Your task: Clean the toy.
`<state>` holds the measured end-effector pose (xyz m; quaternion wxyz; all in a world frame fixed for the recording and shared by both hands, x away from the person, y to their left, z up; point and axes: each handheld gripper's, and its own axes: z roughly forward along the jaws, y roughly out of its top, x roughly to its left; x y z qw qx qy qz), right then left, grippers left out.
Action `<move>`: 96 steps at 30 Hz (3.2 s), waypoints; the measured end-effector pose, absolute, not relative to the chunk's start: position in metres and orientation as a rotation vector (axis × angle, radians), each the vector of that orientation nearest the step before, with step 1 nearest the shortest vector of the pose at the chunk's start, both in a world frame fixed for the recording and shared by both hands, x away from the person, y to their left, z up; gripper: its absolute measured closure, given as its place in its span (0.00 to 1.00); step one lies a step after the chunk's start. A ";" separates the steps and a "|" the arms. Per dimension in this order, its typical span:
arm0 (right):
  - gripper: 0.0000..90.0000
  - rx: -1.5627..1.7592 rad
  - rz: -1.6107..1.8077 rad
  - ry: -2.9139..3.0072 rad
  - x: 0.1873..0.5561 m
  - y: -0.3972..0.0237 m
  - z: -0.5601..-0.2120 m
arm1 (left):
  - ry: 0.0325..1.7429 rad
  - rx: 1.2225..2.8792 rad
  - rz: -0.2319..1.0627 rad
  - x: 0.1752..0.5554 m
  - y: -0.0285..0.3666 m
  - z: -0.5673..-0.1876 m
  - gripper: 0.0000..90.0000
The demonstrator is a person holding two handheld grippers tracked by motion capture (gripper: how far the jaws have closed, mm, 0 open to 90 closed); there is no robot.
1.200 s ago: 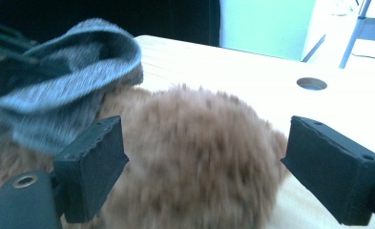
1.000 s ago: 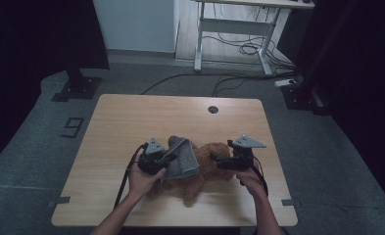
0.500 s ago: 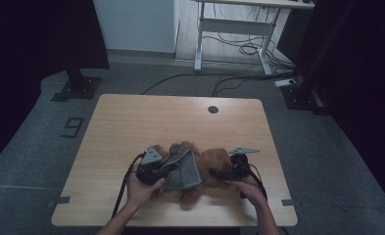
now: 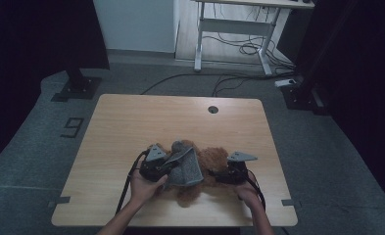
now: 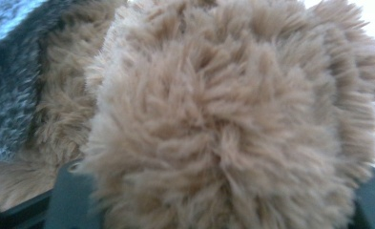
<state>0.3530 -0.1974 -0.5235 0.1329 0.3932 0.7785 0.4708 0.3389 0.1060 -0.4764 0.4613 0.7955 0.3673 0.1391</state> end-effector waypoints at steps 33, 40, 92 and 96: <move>0.41 1.009 1.296 2.045 0.333 -0.190 -0.535 | 0.934 2.026 0.277 0.382 0.013 -0.448 0.91; 0.40 1.023 1.290 2.042 0.333 -0.190 -0.535 | 1.062 1.903 0.237 0.391 0.076 -0.460 0.91; 0.39 1.017 1.280 2.011 0.327 -0.187 -0.537 | 1.053 2.017 0.259 0.399 0.049 -0.453 0.91; 0.39 1.018 1.293 2.006 0.327 -0.188 -0.538 | 1.101 2.009 0.296 0.398 0.079 -0.459 0.91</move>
